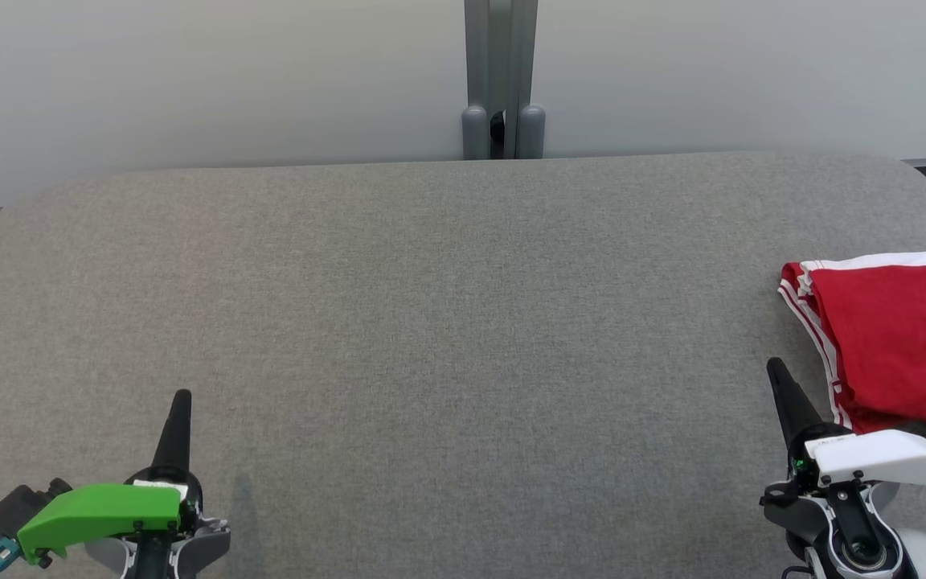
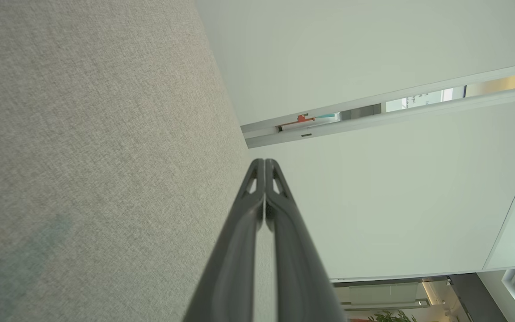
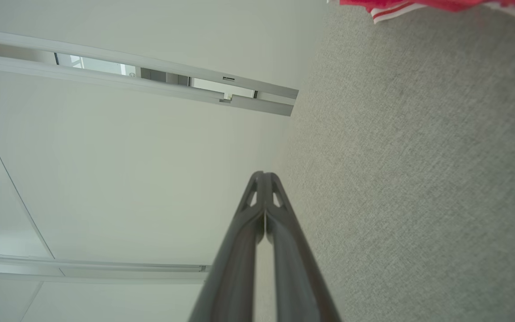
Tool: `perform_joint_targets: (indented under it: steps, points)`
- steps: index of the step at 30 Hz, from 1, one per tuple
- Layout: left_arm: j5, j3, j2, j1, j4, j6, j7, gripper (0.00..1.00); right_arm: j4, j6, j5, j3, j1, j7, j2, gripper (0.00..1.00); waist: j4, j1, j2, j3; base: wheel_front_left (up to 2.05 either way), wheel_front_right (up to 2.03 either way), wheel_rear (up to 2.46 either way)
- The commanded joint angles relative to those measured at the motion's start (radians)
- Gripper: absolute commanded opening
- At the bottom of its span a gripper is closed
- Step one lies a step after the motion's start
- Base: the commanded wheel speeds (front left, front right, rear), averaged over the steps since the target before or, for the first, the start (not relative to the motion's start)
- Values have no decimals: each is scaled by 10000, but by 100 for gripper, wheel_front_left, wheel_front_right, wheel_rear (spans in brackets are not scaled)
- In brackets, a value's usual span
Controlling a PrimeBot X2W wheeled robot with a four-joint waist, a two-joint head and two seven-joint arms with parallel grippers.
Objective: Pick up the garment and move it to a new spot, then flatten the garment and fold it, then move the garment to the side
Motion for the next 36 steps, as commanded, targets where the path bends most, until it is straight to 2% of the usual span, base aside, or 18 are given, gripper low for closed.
perform_joint_targets:
  steps: [1,36]
  points:
    - [-227,85,11,-230,-86,-75,59,0,-98,6,237,-49,-189,60,-57,0,-1,0,0,4,0,0,0]
    - [-2133,647,-96,-302,-203,-410,663,0,-270,4,2512,-286,-178,595,-64,0,-33,0,0,102,0,0,0]
